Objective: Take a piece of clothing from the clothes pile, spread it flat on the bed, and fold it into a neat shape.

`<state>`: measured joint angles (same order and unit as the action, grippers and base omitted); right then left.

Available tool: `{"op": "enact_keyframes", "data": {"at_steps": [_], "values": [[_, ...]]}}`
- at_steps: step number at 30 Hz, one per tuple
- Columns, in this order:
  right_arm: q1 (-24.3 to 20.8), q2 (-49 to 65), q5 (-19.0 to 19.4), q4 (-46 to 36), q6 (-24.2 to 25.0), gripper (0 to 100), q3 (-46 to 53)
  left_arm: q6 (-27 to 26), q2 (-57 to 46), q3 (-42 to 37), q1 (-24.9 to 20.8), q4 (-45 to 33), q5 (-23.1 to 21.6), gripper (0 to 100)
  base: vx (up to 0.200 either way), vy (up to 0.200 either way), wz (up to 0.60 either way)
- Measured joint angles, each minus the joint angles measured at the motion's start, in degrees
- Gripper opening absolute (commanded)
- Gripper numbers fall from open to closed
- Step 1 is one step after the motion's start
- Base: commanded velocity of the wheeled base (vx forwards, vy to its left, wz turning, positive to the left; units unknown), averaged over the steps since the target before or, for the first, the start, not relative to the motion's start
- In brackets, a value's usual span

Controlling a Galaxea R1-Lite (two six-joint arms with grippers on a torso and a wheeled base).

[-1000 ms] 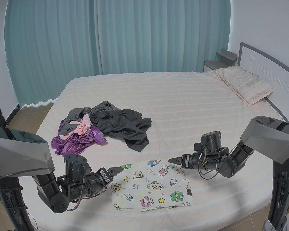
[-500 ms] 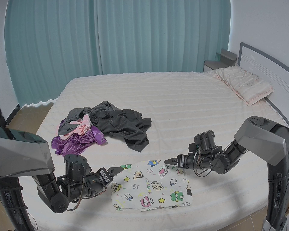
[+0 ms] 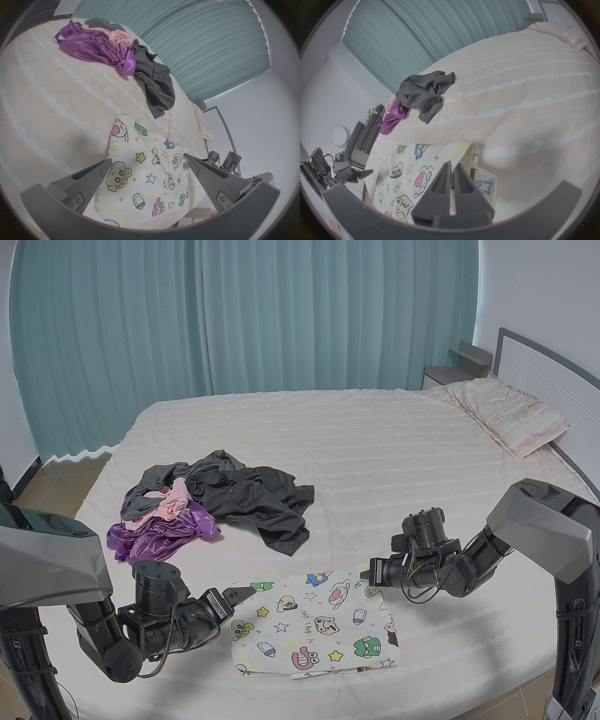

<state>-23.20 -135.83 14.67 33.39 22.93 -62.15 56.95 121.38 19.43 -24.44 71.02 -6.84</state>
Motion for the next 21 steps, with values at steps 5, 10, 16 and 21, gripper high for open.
{"op": "enact_keyframes", "data": {"at_steps": [5, 10, 16, 21], "values": [[0.57, 0.18, -2.77, 0.3, 0.2, 0, 0.33, -0.09, 0.0, -0.01, 0.0, 0.0, 0.02, 100, 0.0, 0.0, 0.0], [0.74, 0.72, -4.02, 0.41, 0.2, 0, 1.38, -0.11, 0.0, -0.01, 0.0, -0.02, 0.04, 100, 0.0, 0.0, 0.0], [0.82, 1.07, -4.84, 1.65, 0.39, 0, 1.88, -0.2, 0.0, -0.06, 0.0, 0.0, 0.06, 100, 0.0, 0.0, 0.0], [1.34, 1.1, -4.88, 2.52, 0.49, 0, 2.26, -0.2, 0.0, -0.11, 0.0, -0.02, 0.09, 100, 0.0, 0.0, 0.0]]}}
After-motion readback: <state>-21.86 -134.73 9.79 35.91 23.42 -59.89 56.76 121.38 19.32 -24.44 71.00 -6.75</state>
